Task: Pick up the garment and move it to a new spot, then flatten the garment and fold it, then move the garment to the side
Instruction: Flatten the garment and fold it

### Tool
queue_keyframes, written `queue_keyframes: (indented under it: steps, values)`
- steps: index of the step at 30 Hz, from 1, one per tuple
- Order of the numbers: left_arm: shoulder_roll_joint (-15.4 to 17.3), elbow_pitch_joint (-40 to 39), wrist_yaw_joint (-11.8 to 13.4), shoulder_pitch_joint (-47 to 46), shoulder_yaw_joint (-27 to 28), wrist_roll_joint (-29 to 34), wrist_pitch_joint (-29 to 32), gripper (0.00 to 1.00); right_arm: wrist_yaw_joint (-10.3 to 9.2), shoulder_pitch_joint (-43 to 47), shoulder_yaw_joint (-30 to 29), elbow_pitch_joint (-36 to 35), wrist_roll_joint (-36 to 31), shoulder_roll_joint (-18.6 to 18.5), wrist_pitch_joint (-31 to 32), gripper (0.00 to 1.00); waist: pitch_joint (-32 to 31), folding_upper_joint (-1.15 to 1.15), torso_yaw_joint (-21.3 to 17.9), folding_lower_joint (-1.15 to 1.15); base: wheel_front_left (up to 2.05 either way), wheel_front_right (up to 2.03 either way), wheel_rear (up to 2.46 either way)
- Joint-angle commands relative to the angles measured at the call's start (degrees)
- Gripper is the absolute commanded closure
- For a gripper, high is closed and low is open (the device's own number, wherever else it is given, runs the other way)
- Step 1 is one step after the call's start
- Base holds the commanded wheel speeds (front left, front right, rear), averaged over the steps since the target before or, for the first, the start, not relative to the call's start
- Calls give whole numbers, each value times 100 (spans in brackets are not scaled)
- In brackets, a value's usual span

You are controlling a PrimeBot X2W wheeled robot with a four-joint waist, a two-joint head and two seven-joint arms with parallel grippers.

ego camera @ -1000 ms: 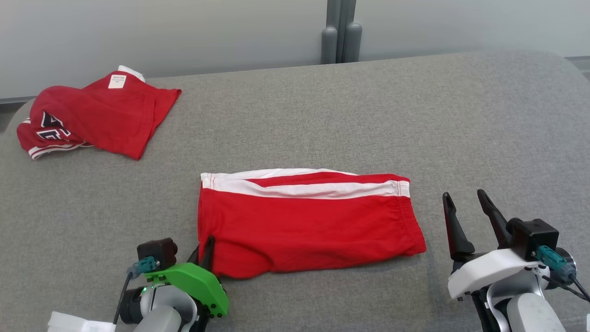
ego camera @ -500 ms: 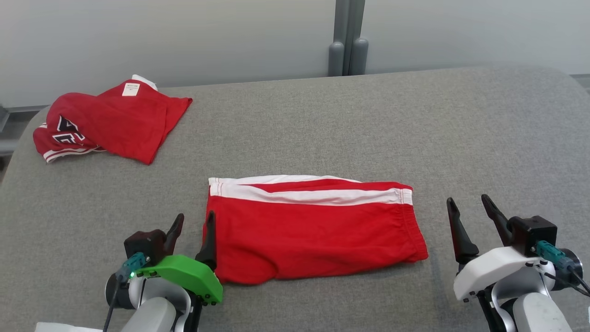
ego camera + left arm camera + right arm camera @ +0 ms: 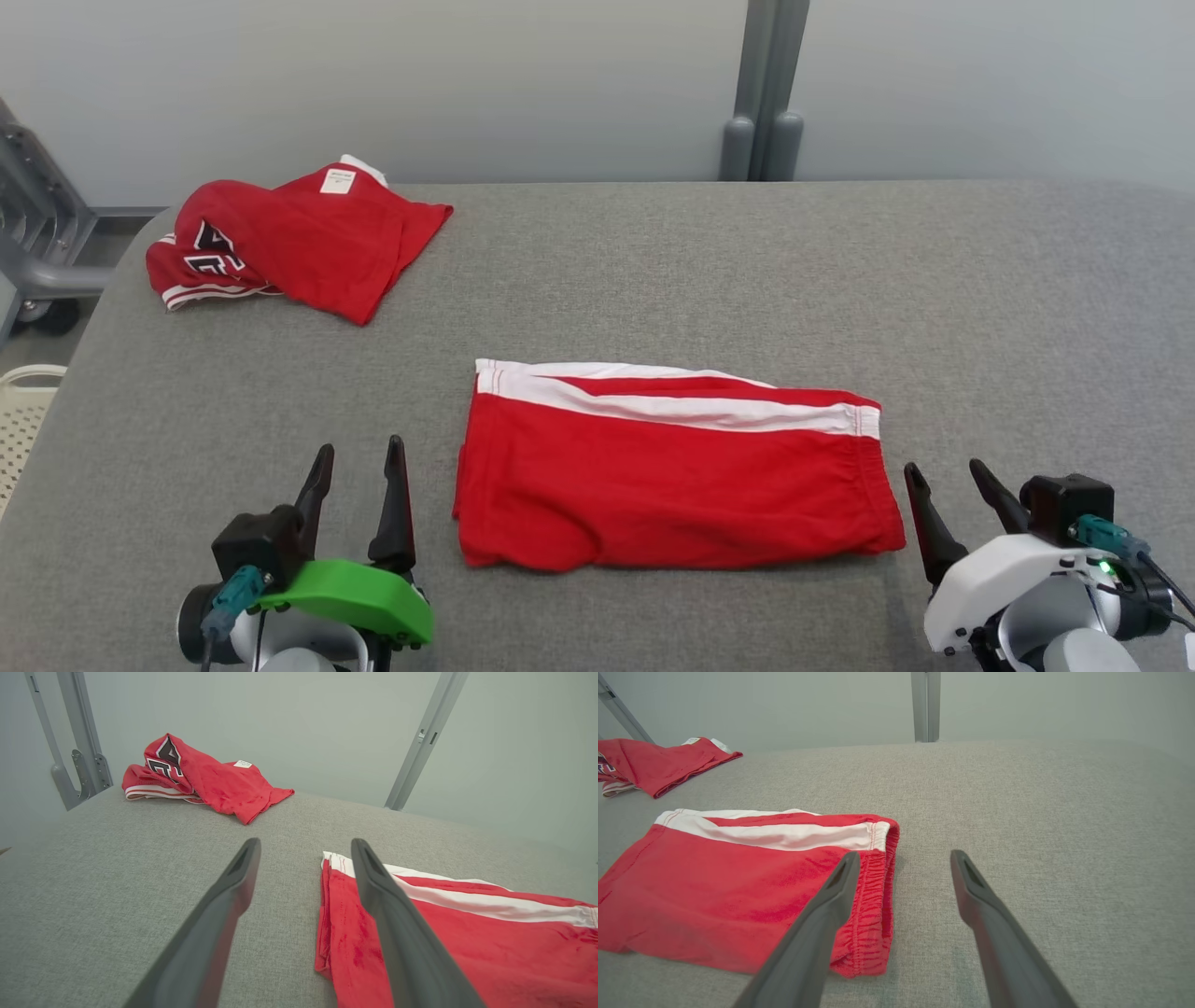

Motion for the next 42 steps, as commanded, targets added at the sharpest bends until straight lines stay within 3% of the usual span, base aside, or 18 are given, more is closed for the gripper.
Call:
queue_keyframes:
  steps: [1, 11, 20, 21, 23, 26, 27, 28, 35, 42]
  values:
    - [-45, -120, 10, 164, 56, 119, 0, 0, -2, 69, -68, 193, 113, -11, 3, 0, -12, 0, 186, 0, 0, 0, 0]
    - [-191, -355, -53, 289, 162, 398, -1, 0, -1, -112, -279, 1312, 610, 132, -320, 0, 149, 0, 597, 0, 0, 0, 0]
    - [-273, -363, -118, 244, 253, 564, -1, 0, -1, -466, -86, 2217, 1056, 169, -420, 0, 268, 0, 708, 0, 0, 0, 0]
    - [-287, -359, -129, 240, 267, 565, -1, 0, -2, -500, -40, 2304, 1111, 173, -404, 4, 274, 0, 708, 0, 0, 0, 0]
    - [-309, -358, -135, 238, 302, 595, -1, 0, -1, -577, 34, 2444, 1219, 181, -398, 51, 282, 0, 700, 0, 0, 0, 0]
    - [-334, -361, -143, 253, 351, 634, -2, 0, -1, -718, 105, 2601, 1315, 184, -351, 81, 286, 0, 671, 0, 0, 0, 0]
    - [-345, -358, -149, 255, 360, 641, -2, 0, -1, -766, 126, 2641, 1340, 184, -330, 96, 286, 0, 660, 0, 0, 0, 0]
    - [-352, -355, -158, 257, 371, 652, -2, 0, -2, -814, 140, 2671, 1359, 179, -311, 100, 286, 0, 647, 0, 0, 0, 0]
    - [-406, -362, -192, 305, 462, 751, -2, 0, -2, -1156, 275, 2413, 1884, -103, 82, 100, 278, 0, 456, 0, 0, 0, 0]
    - [-485, -342, -258, 280, 491, 809, -2, 0, -2, -1281, 94, 1789, 2313, -987, 778, 100, 296, 0, 240, 0, 0, 0, 0]
